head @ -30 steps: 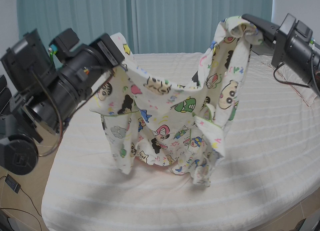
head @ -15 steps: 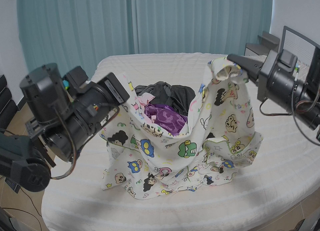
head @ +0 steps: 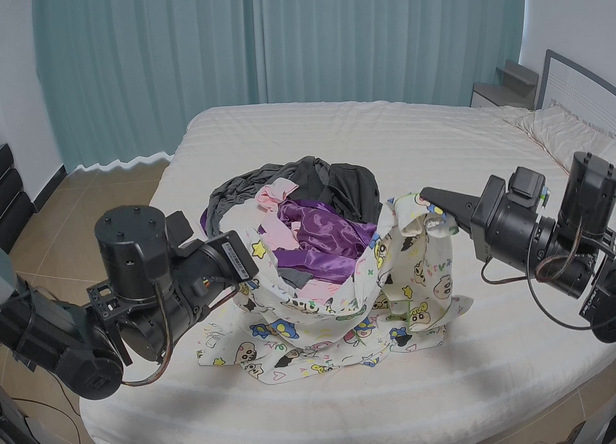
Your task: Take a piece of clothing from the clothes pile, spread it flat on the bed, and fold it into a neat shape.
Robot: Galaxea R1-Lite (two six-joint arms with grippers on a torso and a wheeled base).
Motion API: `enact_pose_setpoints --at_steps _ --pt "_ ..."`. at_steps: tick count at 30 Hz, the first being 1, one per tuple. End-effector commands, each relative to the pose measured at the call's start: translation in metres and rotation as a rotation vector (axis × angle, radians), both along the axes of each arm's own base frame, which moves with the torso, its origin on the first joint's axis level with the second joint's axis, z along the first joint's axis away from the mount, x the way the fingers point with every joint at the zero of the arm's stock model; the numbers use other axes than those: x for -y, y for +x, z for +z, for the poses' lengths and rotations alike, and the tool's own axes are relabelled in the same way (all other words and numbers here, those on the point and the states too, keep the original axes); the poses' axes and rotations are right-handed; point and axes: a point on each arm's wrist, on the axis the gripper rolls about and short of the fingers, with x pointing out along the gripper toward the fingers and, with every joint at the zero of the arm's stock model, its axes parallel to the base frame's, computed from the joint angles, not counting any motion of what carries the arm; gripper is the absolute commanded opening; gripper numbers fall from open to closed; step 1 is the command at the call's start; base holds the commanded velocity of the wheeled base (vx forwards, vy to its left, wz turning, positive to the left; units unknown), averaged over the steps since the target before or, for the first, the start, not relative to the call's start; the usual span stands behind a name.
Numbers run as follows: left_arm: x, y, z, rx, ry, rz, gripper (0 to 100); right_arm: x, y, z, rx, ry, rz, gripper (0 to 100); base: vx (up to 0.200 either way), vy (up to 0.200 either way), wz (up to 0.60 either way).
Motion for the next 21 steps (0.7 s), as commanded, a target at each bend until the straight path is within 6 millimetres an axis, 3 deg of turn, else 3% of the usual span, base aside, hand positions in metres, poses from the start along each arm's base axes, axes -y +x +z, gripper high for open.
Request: enact_pose_setpoints --at_steps 1,7,19,21 --pt "-0.004 -0.005 -0.01 -0.039 -0.002 0.004 0 0.0 -0.005 -0.015 -0.041 -0.023 0.012 0 0.0 0.0 0.0" --pt "0.0 -0.006 -0.008 -0.052 -0.066 0.001 0 -0.012 -0.008 -0.018 -0.041 -0.023 0.052 0 0.0 0.0 0.0" --pt "-0.001 -0.007 -0.006 -0.052 -0.08 0.004 0 -0.007 -0.017 -0.007 0.017 0.006 0.049 0 -0.2 0.0 0.0" --pt "-0.001 -0.007 -0.006 -0.05 -0.082 0.002 0 -0.006 -0.017 -0.006 0.023 0.005 0.043 0 0.0 0.0 0.0"
